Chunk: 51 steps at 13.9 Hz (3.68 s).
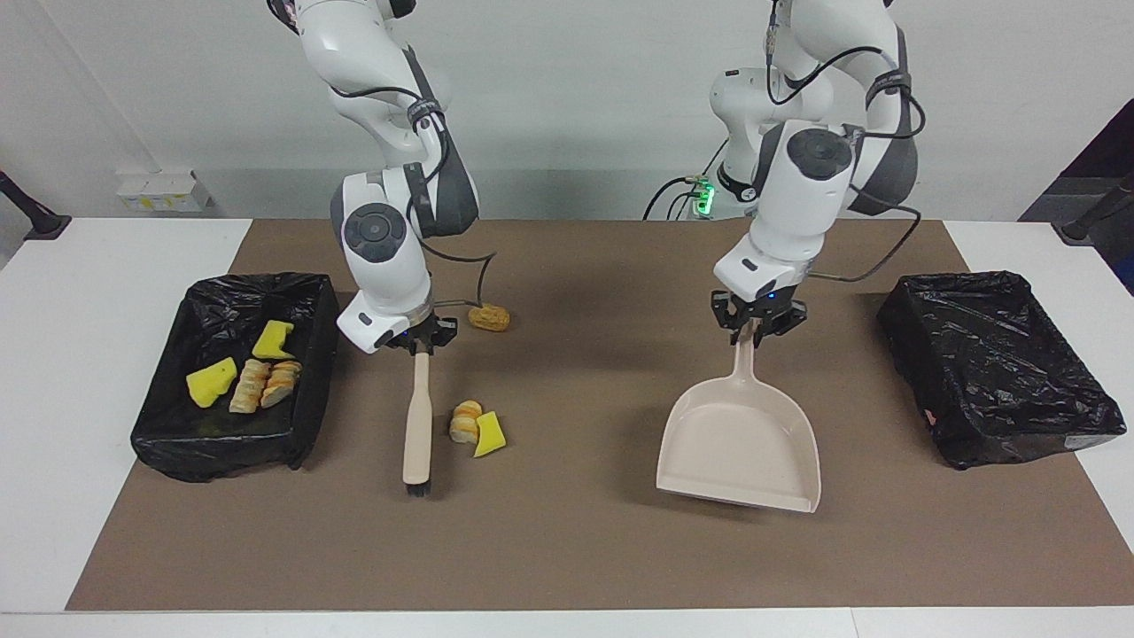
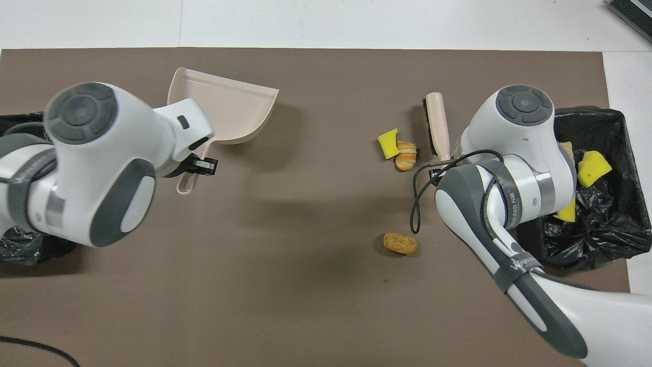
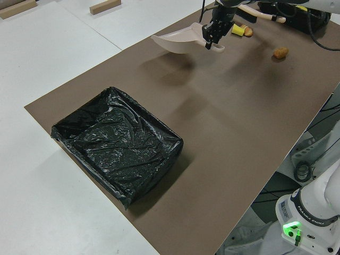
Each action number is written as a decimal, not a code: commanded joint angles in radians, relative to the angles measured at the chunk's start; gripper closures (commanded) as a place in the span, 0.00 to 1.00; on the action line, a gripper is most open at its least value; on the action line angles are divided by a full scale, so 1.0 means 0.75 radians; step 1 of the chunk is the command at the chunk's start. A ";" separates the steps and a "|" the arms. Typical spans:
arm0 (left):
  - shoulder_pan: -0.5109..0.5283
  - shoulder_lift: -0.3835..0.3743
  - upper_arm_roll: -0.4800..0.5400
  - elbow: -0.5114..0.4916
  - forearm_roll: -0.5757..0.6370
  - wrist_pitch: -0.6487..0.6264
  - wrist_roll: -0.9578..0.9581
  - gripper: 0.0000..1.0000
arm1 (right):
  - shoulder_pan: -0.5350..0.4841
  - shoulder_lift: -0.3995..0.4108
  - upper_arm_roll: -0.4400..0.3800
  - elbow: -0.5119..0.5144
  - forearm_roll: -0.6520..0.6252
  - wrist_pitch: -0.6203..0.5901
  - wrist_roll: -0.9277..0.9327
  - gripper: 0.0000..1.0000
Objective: Sweep and dump trash in bin
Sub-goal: 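Hold the dustpan with the left gripper while the right gripper sweeps pieces in, then sweep the remaining bread chunk toward the dustpan with the brush in the right gripper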
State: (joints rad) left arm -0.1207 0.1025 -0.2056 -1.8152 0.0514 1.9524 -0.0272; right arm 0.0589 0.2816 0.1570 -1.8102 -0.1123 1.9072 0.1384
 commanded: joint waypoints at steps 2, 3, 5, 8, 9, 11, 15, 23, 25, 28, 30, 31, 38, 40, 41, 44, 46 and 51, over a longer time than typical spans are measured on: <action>0.087 -0.120 -0.010 -0.081 -0.040 -0.085 0.476 1.00 | -0.017 0.036 0.018 0.008 -0.061 -0.001 -0.137 1.00; 0.104 -0.130 -0.010 -0.093 -0.040 -0.098 0.683 1.00 | -0.015 0.062 0.018 0.023 -0.061 -0.001 -0.139 1.00; 0.138 -0.147 -0.010 -0.122 -0.040 -0.096 1.067 1.00 | 0.005 0.077 0.020 0.029 -0.055 -0.003 -0.140 1.00; 0.151 -0.163 -0.010 -0.187 -0.040 -0.077 1.496 1.00 | 0.068 0.111 0.028 0.055 -0.032 -0.019 -0.127 1.00; 0.153 -0.167 -0.014 -0.220 -0.040 -0.075 1.551 1.00 | 0.099 0.121 0.028 0.078 0.000 -0.017 -0.115 1.00; 0.177 -0.175 -0.071 -0.297 -0.040 -0.043 1.562 1.00 | 0.171 0.134 0.028 0.082 0.143 0.001 0.001 1.00; 0.273 -0.180 -0.215 -0.469 -0.040 0.155 1.552 1.00 | 0.320 0.140 0.028 0.027 0.305 0.171 0.151 1.00; 0.414 -0.206 -0.360 -0.527 -0.040 0.184 1.568 1.00 | 0.514 0.101 0.073 0.008 0.528 0.196 0.218 1.00; 0.384 -0.198 -0.358 -0.570 -0.040 0.256 1.550 1.00 | 0.543 0.083 0.091 0.008 0.530 0.175 0.220 1.00; 0.376 -0.196 -0.358 -0.586 -0.040 0.285 1.540 1.00 | 0.611 0.064 0.095 0.008 0.530 0.163 0.279 1.00; 0.378 -0.190 -0.356 -0.576 -0.040 0.281 1.542 1.00 | 0.633 0.044 0.095 0.008 0.530 0.135 0.337 1.00; 0.384 -0.190 -0.354 -0.576 -0.040 0.281 1.542 1.00 | 0.621 0.032 0.093 0.008 0.528 0.092 0.325 1.00; 0.453 -0.159 -0.352 -0.552 -0.040 0.338 1.566 1.00 | 0.394 -0.312 0.083 -0.234 0.504 -0.223 0.216 1.00; 0.453 -0.159 -0.352 -0.550 -0.040 0.328 1.572 1.00 | 0.327 -0.428 0.079 -0.406 0.495 -0.222 0.237 1.00; 0.451 -0.161 -0.352 -0.550 -0.040 0.328 1.593 1.00 | 0.268 -0.491 0.079 -0.492 0.459 -0.215 0.247 1.00; 0.439 -0.176 -0.356 -0.550 -0.040 0.301 1.680 1.00 | 0.206 -0.576 0.079 -0.632 0.277 -0.185 0.318 1.00; 0.439 -0.176 -0.356 -0.552 -0.040 0.297 1.707 1.00 | 0.169 -0.588 0.079 -0.662 0.234 -0.183 0.351 1.00; 0.396 -0.194 -0.358 -0.558 -0.042 0.221 1.769 1.00 | 0.097 -0.633 0.087 -0.765 0.203 -0.134 0.368 1.00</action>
State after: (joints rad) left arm 0.2003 -0.0149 -0.4713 -2.2192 0.0341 2.1514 1.2694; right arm 0.1513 -0.1612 0.2079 -2.3339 0.0560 1.7729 0.3871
